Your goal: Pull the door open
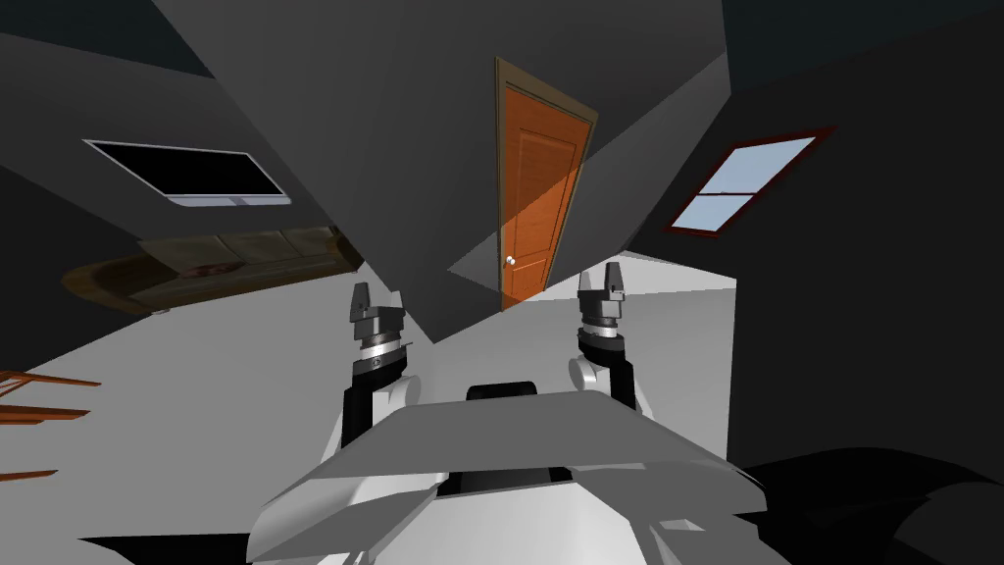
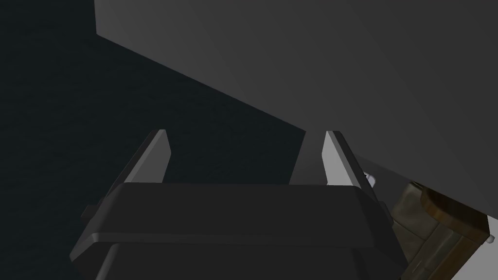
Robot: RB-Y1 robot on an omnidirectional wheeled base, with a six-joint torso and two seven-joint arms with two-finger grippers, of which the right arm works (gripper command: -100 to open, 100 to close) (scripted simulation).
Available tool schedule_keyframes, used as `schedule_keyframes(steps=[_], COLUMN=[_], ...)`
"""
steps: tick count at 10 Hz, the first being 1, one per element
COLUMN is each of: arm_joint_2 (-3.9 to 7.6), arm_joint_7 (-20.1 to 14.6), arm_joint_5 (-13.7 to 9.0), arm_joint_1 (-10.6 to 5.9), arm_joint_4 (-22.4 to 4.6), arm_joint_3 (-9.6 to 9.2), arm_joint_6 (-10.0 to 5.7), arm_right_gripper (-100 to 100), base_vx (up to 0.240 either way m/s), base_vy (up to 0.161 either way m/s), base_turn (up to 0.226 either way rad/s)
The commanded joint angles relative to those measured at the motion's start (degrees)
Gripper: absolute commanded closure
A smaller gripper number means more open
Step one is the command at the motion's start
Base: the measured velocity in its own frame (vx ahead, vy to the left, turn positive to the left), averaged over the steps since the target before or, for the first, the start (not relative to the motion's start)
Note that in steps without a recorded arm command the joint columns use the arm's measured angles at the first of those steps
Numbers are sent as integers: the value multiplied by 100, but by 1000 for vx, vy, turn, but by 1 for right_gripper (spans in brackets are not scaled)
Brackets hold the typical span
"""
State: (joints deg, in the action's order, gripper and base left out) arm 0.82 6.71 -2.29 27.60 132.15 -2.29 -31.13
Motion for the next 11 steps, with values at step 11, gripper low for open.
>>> schedule_keyframes(steps=[11], arm_joint_2=[271], arm_joint_7=[886], arm_joint_5=[386], arm_joint_1=[-481], arm_joint_4=[-1432], arm_joint_3=[198], arm_joint_6=[-316], arm_right_gripper=[-100], base_vx=[83], base_vy=[-19], base_turn=[47])
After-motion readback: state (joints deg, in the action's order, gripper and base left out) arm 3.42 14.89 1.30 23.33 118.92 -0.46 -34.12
